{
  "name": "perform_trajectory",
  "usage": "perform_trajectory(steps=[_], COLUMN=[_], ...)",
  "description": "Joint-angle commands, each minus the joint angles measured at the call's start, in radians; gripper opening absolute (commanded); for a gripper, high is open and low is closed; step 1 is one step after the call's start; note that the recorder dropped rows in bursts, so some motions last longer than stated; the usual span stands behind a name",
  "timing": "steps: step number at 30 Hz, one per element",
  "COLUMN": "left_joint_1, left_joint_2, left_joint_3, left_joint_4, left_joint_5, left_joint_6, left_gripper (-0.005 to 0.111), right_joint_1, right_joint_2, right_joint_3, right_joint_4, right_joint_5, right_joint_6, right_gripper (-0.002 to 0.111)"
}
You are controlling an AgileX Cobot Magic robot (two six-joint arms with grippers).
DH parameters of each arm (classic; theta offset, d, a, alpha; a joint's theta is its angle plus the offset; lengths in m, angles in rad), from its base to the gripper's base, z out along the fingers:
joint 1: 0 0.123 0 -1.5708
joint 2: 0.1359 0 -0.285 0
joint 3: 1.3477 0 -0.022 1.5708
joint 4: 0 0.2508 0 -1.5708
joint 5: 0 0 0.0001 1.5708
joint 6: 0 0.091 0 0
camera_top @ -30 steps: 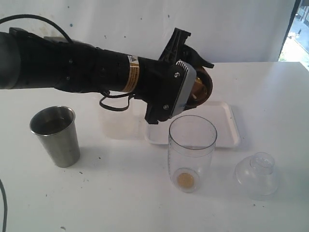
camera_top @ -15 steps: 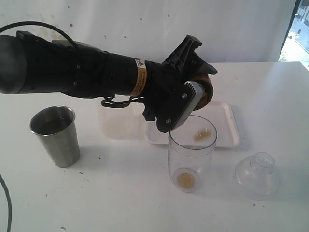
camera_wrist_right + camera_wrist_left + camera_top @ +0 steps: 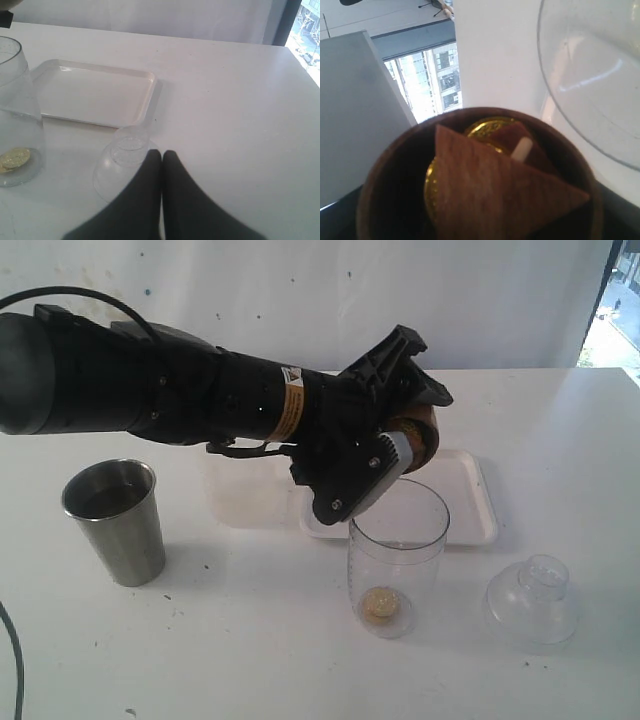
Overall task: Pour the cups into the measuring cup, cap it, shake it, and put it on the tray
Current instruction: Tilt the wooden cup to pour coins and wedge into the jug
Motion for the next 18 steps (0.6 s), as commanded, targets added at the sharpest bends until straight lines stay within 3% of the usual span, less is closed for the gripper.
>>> perform_trajectory(steps=[1, 9, 18], left_joint_1=[-0.005, -0.034, -0.036], left_joint_2=[-0.018, -0.018, -0.018], left_joint_3=[-0.004, -0.004, -0.004], left_joint_4=[0.008, 0.008, 0.008], left_joint_5=[0.014, 0.107, 0.084], left_joint_6=[0.008, 0.021, 0.024], left_gripper=[0.0, 0.0, 0.0], right_joint_1=[-0.002, -0.002, -0.002], right_joint_2=[-0.006, -0.006, -0.006], right_joint_3=[0.005, 0.005, 0.005], right_joint_4=[0.001, 0.001, 0.001], right_joint_5=[-0.005, -0.005, -0.005], right_joint_6=[-0.001, -0.001, -0.001], right_gripper=[0.0, 0.0, 0.0])
